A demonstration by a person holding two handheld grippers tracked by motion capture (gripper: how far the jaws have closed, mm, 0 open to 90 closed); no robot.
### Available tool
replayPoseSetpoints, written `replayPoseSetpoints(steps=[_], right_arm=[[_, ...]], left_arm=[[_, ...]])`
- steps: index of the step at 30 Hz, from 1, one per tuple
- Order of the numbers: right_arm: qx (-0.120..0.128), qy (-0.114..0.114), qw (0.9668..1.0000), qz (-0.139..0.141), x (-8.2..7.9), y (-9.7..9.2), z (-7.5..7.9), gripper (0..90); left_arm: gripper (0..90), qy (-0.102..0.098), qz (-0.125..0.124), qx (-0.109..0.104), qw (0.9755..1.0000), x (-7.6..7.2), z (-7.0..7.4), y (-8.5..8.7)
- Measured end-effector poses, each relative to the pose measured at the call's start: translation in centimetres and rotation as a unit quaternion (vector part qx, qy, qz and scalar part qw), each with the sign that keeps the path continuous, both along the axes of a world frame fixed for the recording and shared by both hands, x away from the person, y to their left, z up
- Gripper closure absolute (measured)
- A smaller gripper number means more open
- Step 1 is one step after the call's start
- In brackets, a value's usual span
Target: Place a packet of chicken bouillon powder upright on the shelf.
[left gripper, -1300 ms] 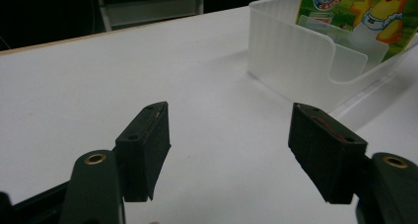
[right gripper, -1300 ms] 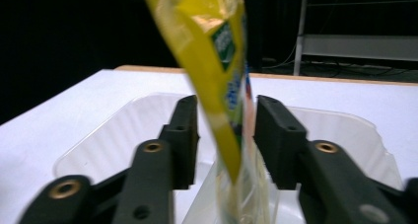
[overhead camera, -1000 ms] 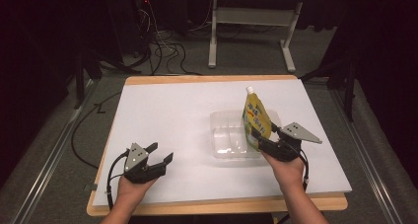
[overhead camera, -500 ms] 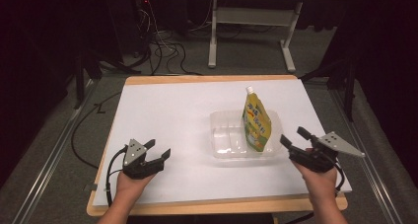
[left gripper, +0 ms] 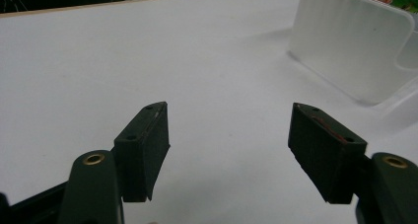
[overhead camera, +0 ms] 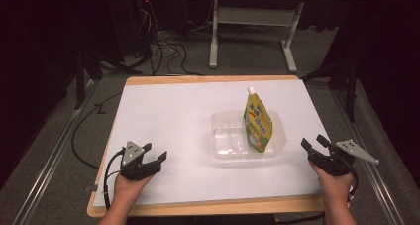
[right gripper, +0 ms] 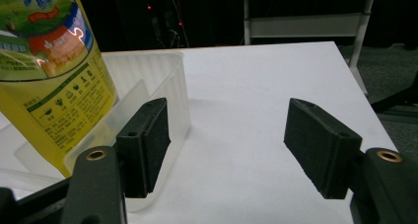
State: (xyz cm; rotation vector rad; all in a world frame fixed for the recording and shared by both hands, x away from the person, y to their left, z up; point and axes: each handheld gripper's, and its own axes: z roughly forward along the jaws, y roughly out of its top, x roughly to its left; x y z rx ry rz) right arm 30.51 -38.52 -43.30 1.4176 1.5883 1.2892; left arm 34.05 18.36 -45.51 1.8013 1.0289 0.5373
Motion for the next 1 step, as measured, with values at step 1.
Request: replayPoseSetpoints(steps=[1], right_arm=[[0.001, -0.001, 1.0000, 0.001, 0.01, 0.13, 0.09, 34.3]], left_arm=[[32.5, -0.001, -0.002, 0.001, 1.0000, -0.08, 0.07, 0.04]])
